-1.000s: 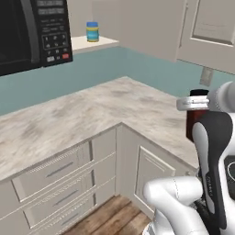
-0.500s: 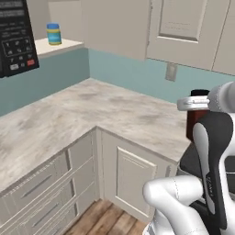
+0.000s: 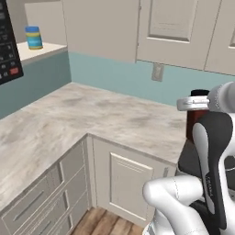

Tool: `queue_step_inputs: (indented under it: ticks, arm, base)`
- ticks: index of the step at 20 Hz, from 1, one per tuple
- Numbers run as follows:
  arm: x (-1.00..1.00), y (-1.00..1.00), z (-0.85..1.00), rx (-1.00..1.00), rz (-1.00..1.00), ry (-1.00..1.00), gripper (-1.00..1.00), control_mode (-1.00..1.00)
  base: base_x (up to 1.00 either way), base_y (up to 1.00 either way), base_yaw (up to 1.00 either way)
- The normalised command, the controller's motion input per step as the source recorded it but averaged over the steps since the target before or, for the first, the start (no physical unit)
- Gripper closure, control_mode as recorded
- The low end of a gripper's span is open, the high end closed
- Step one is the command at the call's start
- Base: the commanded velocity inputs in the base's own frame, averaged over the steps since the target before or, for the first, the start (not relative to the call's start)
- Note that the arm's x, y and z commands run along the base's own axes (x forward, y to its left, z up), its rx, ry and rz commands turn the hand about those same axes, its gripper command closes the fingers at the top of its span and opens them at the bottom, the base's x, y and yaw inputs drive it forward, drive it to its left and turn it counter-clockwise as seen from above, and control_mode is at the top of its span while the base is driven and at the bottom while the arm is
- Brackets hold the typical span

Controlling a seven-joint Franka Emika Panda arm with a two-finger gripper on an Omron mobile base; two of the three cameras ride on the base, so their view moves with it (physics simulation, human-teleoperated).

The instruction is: Collect the paprika, mayonnaise, and shaker from the cabinet and place them next to the stove.

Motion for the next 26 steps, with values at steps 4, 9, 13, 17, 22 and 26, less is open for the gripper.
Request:
queue_step_inputs:
  ticks: [4,9,13,17,22,26]
  arm:
    - [0.0,0.0,0.0,0.0,0.0,0.0,1.0,1.0]
    - [0.0,0.0,0.0,0.0,0.0,0.0,1.0,1.0]
    - [0.0,0.0,0.0,0.0,0.0,0.0,1.0,1.0]
    - [0.0,0.0,0.0,0.0,0.0,0.0,1.0,1.0]
    - [0.0,0.0,0.0,0.0,0.0,0.0,1.0,1.0]
    - [0.0,0.0,0.0,0.0,0.0,0.0,1.0,1.0]
  base:
    - [0.36,0.3,-0.28]
    - [0.44,0.31,-0.29]
    - [0.4,0.3,-0.27]
    - [0.45,0.46,-0.21]
    - [0.51,0.61,-0.05]
    - [0.65,0.16,0.0]
